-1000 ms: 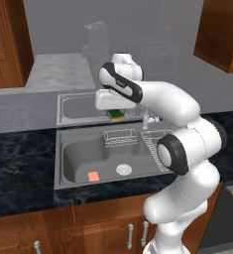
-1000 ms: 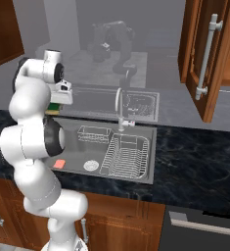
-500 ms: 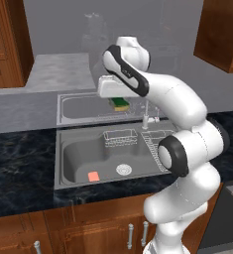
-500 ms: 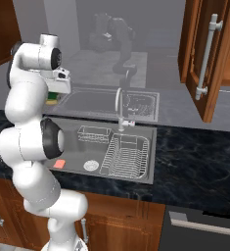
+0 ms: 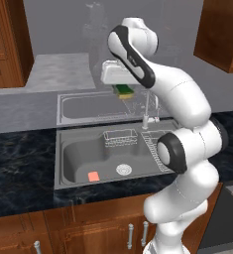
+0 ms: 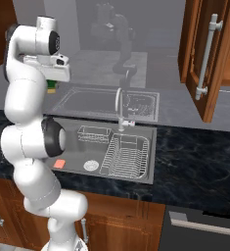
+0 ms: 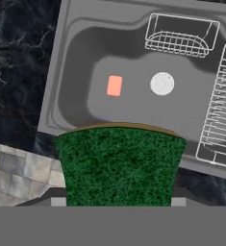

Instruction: Pick up the sponge and bar soap from the sink, and place them back in the cabinet, and close the cabinet doors.

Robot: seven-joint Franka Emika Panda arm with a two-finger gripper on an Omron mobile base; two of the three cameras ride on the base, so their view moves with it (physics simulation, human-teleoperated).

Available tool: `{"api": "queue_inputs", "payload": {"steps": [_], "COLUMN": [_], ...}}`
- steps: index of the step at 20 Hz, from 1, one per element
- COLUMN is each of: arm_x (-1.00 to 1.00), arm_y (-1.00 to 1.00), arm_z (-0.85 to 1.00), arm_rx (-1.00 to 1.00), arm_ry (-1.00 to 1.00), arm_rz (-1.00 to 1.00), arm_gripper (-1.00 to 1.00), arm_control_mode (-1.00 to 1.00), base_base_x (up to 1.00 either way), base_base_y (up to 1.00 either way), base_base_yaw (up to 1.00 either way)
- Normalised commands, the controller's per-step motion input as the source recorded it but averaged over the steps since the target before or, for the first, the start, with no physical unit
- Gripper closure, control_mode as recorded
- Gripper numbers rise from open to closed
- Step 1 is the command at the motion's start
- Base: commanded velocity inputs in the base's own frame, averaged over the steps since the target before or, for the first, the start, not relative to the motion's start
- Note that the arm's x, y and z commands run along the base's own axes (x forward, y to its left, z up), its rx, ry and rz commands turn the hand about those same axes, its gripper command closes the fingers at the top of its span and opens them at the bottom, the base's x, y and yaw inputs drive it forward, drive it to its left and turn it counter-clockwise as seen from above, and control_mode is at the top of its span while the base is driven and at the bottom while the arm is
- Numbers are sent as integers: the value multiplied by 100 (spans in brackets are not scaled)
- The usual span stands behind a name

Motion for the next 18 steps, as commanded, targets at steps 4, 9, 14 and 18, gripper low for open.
{"api": "queue_inputs", "payload": {"steps": [4, 9, 14, 18], "arm_x": [-26, -40, -60, -66], "arm_y": [-14, -19, -34, -34], "arm_z": [33, 8, 0, 2], "arm_rx": [0, 0, 0, 0], "arm_ry": [0, 0, 0, 0], "arm_rz": [0, 0, 0, 0], "arm_gripper": [100, 100, 100, 100], "arm_control_mode": [-100, -100, -100, -100], "base_base_x": [0, 0, 0, 0], "base_base_y": [0, 0, 0, 0], "base_base_yaw": [0, 0, 0, 0]}}
